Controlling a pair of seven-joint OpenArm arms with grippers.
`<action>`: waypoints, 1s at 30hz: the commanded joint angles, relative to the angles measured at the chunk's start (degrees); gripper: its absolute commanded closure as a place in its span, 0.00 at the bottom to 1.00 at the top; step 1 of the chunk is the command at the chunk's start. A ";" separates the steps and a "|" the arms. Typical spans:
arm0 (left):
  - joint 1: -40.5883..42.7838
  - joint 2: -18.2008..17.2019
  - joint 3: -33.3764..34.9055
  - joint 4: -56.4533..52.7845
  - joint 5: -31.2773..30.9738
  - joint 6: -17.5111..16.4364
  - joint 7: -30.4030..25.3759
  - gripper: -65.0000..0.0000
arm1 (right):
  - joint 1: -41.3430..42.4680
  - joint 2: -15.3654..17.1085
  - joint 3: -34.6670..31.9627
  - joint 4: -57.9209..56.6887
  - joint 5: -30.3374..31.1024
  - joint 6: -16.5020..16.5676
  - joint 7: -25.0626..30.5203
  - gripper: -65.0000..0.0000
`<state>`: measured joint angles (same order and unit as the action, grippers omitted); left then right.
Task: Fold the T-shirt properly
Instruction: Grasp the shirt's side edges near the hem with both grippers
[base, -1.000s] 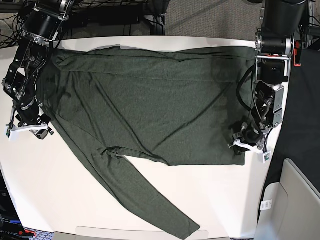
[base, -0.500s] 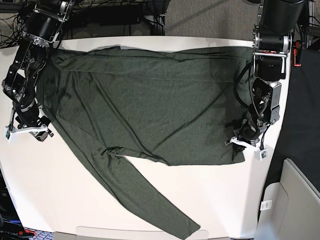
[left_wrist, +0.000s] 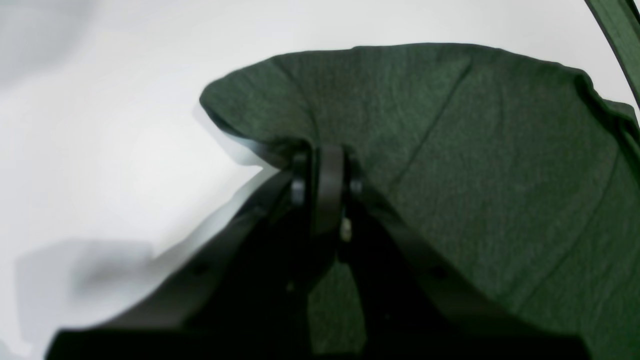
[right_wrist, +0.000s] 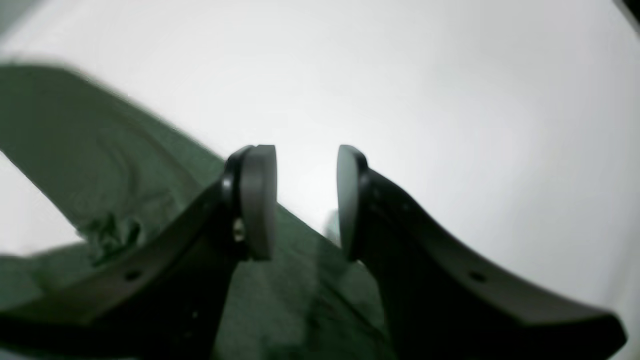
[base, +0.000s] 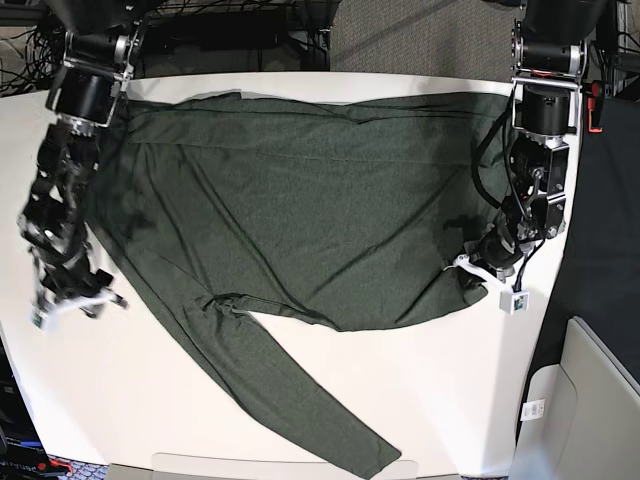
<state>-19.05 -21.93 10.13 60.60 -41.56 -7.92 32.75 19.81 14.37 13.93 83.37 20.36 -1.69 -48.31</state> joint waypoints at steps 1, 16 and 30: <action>-1.04 -0.97 -0.24 1.07 -0.24 -0.12 -1.06 1.00 | 2.91 0.53 -2.02 0.28 -2.12 0.16 1.50 0.68; 1.33 -2.90 -0.33 5.91 -0.24 -0.12 -1.06 1.00 | 11.00 -0.17 -8.79 -18.45 -9.33 0.16 4.84 0.67; 1.33 -2.81 -0.33 5.91 -0.24 -0.12 -1.06 1.00 | 9.94 2.29 -17.05 -21.09 -9.33 0.16 4.93 0.32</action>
<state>-16.29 -23.86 10.13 65.52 -41.30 -7.68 32.99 28.32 15.92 -3.40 61.41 11.09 -1.48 -44.56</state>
